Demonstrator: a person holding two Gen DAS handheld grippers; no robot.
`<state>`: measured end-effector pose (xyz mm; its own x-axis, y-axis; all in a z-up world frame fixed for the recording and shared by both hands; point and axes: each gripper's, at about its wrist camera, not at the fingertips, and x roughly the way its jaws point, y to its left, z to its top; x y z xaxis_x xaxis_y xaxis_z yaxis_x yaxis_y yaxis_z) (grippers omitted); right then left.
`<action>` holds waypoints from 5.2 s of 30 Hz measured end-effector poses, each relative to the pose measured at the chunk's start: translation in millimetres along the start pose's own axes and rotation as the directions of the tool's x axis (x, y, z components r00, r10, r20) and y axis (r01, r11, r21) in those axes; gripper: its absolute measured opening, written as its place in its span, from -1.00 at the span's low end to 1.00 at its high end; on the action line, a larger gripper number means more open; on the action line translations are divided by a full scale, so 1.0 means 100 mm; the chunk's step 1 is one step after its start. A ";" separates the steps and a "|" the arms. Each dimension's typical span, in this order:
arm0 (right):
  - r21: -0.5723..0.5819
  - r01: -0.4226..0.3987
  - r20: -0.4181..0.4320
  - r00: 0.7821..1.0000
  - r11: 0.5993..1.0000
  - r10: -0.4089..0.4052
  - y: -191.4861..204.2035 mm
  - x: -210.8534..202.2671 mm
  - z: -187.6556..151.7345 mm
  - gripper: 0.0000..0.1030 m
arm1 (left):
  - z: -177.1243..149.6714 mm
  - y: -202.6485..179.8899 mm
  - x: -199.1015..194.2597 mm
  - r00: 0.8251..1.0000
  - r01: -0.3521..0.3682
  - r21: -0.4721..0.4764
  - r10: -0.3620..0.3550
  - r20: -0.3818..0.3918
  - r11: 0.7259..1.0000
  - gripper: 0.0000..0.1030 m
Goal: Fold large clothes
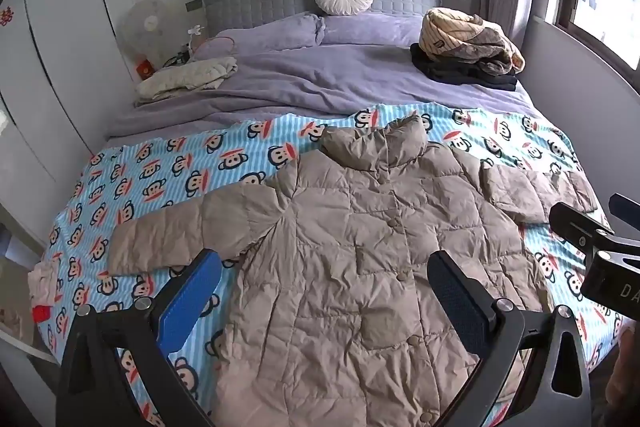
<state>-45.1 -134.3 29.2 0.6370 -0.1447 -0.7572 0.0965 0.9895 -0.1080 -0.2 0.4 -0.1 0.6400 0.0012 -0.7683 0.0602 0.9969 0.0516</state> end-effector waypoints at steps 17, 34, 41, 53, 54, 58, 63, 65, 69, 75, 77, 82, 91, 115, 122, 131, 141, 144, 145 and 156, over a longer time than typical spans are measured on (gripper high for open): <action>0.003 -0.004 -0.001 1.000 1.000 0.004 0.01 -0.01 0.00 1.00 | -0.03 0.12 0.00 1.000 0.010 -0.004 -0.009 0.011 1.000 1.00; -0.006 -0.008 -0.001 1.000 1.000 0.008 0.04 -0.04 -0.05 1.00 | -0.05 0.17 0.01 0.999 0.008 -0.012 -0.007 0.033 1.000 1.00; -0.003 -0.008 -0.002 1.000 1.000 0.008 0.04 -0.04 -0.05 1.00 | -0.07 0.19 0.01 1.000 0.000 -0.017 0.000 0.011 1.000 1.00; -0.003 -0.008 -0.003 1.000 1.000 0.008 0.06 -0.03 -0.05 1.00 | -0.09 0.21 0.02 0.998 0.043 -0.054 -0.041 0.038 0.998 1.00; -0.001 -0.008 -0.003 1.000 1.000 0.008 0.06 -0.03 -0.05 1.00 | -0.09 0.20 0.01 0.998 0.048 -0.058 -0.046 0.044 0.997 1.00; -0.002 -0.008 -0.003 1.000 1.000 0.008 0.07 -0.03 -0.05 1.00 | -0.09 0.22 0.02 0.997 0.058 -0.067 -0.056 0.044 0.996 1.00; 0.001 -0.008 -0.005 1.000 1.000 0.008 0.07 -0.03 -0.05 1.00 | -0.09 0.23 0.02 0.996 0.071 -0.076 -0.067 0.050 0.995 1.00; 0.000 -0.007 -0.004 1.000 1.000 0.007 0.07 -0.03 -0.05 1.00 | -0.09 0.21 0.02 0.996 0.077 -0.081 -0.073 0.047 0.994 1.00; -0.001 -0.009 -0.005 1.000 1.000 0.009 0.07 -0.03 -0.05 1.00 | -0.09 0.22 0.03 0.996 0.082 -0.085 -0.078 0.042 0.993 1.00; -0.001 -0.010 -0.004 1.000 1.000 0.010 0.07 -0.02 -0.05 1.00 | -0.09 0.24 0.03 0.995 0.091 -0.092 -0.087 0.044 0.992 1.00; -0.001 -0.010 -0.005 1.000 1.000 0.010 0.07 -0.02 -0.05 1.00 | -0.09 0.22 0.03 0.995 0.097 -0.096 -0.093 0.044 0.991 1.00; 0.002 -0.011 -0.006 1.000 1.000 0.011 0.07 -0.02 -0.05 1.00 | -0.11 0.26 0.05 0.997 0.072 -0.076 -0.070 0.025 0.995 1.00; 0.000 -0.012 -0.007 1.000 1.000 0.012 0.07 -0.01 -0.05 1.00 | -0.09 0.23 0.04 0.999 0.039 -0.049 -0.039 0.016 0.998 1.00; 0.001 -0.015 -0.016 1.000 1.000 0.015 0.10 0.01 -0.04 1.00 | -0.11 0.25 0.06 0.998 0.067 -0.073 -0.067 0.003 0.995 1.00; -0.001 -0.016 -0.020 1.000 1.000 0.016 0.12 0.00 -0.06 1.00 | -0.17 0.30 0.10 0.997 0.070 -0.079 -0.072 -0.015 0.994 1.00; -0.006 -0.019 -0.032 0.999 1.000 0.018 0.18 -0.03 -0.15 1.00 | -0.30 0.33 0.16 0.990 0.082 -0.104 -0.094 -0.109 0.991 1.00; -0.020 -0.019 -0.061 0.998 1.000 0.018 0.32 -0.02 -0.18 1.00 | -0.25 0.40 0.16 0.988 0.107 -0.129 -0.120 -0.098 0.986 1.00; -0.023 -0.019 -0.072 0.997 1.000 0.018 0.37 -0.08 -0.21 1.00 | -0.26 0.39 0.18 0.989 0.110 -0.130 -0.122 -0.087 0.985 1.00; -0.025 -0.020 -0.077 0.997 1.000 0.018 0.38 -0.06 -0.18 1.00 | -0.25 0.41 0.20 0.988 0.115 -0.135 -0.127 -0.084 0.984 1.00; -0.026 -0.114 -0.225 0.969 0.993 0.106 0.63 0.35 0.09 1.00 | -0.39 0.90 0.71 0.973 0.140 -0.240 -0.179 -0.147 0.961 1.00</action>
<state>-9.5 -77.2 1.9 0.4555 -0.0346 -0.8896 0.0031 0.9993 -0.0373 20.6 93.0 -74.5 0.4989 -0.1656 -0.8507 -0.0363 0.9767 -0.2115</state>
